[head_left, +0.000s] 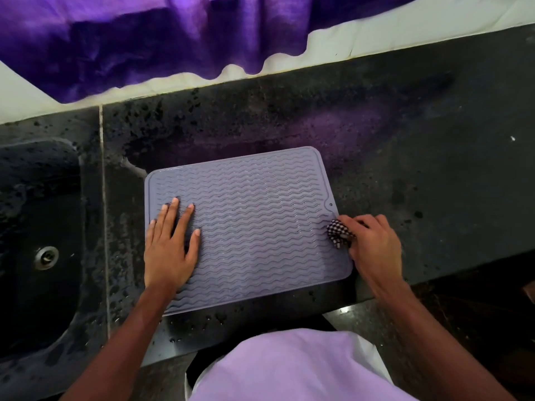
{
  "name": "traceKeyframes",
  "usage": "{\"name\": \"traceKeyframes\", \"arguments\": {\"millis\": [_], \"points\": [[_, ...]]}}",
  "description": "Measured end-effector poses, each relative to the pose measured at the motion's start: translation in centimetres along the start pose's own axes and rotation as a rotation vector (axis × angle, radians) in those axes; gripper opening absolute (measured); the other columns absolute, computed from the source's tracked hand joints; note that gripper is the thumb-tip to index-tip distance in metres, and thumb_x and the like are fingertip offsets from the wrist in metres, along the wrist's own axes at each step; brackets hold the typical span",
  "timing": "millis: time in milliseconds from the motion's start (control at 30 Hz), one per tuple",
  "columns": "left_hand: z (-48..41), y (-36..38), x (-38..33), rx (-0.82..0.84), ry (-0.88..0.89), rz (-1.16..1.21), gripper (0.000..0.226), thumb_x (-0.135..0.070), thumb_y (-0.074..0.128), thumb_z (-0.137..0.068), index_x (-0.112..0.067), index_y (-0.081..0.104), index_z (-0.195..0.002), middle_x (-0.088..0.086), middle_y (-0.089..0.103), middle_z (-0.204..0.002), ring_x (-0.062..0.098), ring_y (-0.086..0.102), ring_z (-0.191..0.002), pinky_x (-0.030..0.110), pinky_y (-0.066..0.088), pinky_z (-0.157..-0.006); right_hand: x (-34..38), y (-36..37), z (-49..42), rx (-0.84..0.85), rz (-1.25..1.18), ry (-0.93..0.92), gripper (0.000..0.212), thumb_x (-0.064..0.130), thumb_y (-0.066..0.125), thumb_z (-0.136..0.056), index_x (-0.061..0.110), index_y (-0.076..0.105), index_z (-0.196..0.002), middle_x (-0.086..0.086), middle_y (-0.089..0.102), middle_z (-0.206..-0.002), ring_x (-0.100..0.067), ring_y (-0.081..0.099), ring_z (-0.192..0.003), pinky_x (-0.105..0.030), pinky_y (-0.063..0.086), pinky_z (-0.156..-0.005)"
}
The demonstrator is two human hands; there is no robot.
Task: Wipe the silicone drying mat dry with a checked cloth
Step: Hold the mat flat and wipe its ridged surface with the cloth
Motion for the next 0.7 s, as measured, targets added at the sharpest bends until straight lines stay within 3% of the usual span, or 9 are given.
{"name": "traceKeyframes", "arguments": {"millis": [100,200,333,400,500,600,700], "points": [[0.0,0.0,-0.1,0.0,-0.005,-0.005,0.06,-0.047,0.032,-0.104,-0.023,0.035,-0.159,0.002,0.021,-0.17,0.022,0.016,-0.157,0.049,0.017,-0.126,1.5,-0.7,0.1,-0.037,-0.077,-0.012,0.058,-0.005,0.07,-0.062,0.022,0.07,-0.113,-0.004,0.067,-0.095,-0.031,0.054,-0.084,-0.039,0.052,-0.062],[0.0,0.0,-0.1,-0.006,-0.009,-0.006,0.06,-0.047,0.032,-0.104,-0.023,0.035,-0.159,0.002,0.021,-0.169,0.022,0.016,-0.157,0.049,0.017,-0.126,5.3,-0.5,0.8,-0.037,-0.213,-0.158,0.06,-0.007,0.066,-0.06,0.021,0.07,-0.113,-0.001,0.067,-0.098,-0.028,0.056,-0.086,-0.035,0.053,-0.068],[0.0,-0.1,0.0,-0.006,-0.006,0.0,0.06,-0.047,0.033,-0.104,-0.023,0.035,-0.158,0.001,0.021,-0.17,0.022,0.017,-0.157,0.049,0.017,-0.126,11.3,1.9,3.1,0.125,-0.223,-0.39,0.056,0.0,0.069,-0.062,0.025,0.067,-0.112,0.0,0.065,-0.097,-0.026,0.056,-0.088,-0.037,0.05,-0.069],[0.0,-0.1,0.0,-0.008,-0.005,0.004,0.059,-0.046,0.034,-0.104,-0.023,0.036,-0.158,0.001,0.022,-0.169,0.022,0.018,-0.157,0.049,0.017,-0.126,12.3,2.7,4.0,0.164,-0.192,-0.443,0.05,0.007,0.06,-0.067,0.028,0.065,-0.113,0.001,0.063,-0.098,-0.024,0.055,-0.091,-0.036,0.047,-0.069],[0.0,-0.1,0.0,-0.004,-0.006,0.007,0.059,-0.047,0.033,-0.104,-0.023,0.036,-0.158,0.001,0.021,-0.169,0.022,0.017,-0.157,0.049,0.017,-0.126,11.6,2.6,4.2,0.159,-0.133,-0.451,0.05,0.013,0.042,-0.071,0.03,0.062,-0.114,0.003,0.061,-0.099,-0.023,0.053,-0.092,-0.035,0.045,-0.068],[0.1,-0.2,0.0,0.003,-0.005,0.004,0.059,-0.047,0.032,-0.104,-0.023,0.035,-0.159,0.001,0.02,-0.17,0.022,0.016,-0.157,0.049,0.016,-0.126,9.0,2.3,3.8,0.15,-0.089,-0.392,0.055,0.005,0.056,-0.064,0.028,0.064,-0.114,0.002,0.062,-0.099,-0.026,0.055,-0.091,-0.036,0.047,-0.066],[0.0,-0.2,-0.1,-0.001,-0.005,0.0,0.059,-0.047,0.032,-0.104,-0.023,0.035,-0.159,0.001,0.021,-0.17,0.022,0.017,-0.157,0.05,0.017,-0.126,5.0,1.5,3.6,0.125,-0.065,-0.276,0.061,0.001,0.058,-0.058,0.024,0.068,-0.114,0.001,0.064,-0.097,-0.028,0.056,-0.087,-0.038,0.051,-0.063]]}}
Point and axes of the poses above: each hand's wrist, its own z-axis away from the middle knuckle, its own y-axis out of the palm, x = y × z, the point moved 1 cm from there along -z, towards the middle knuckle
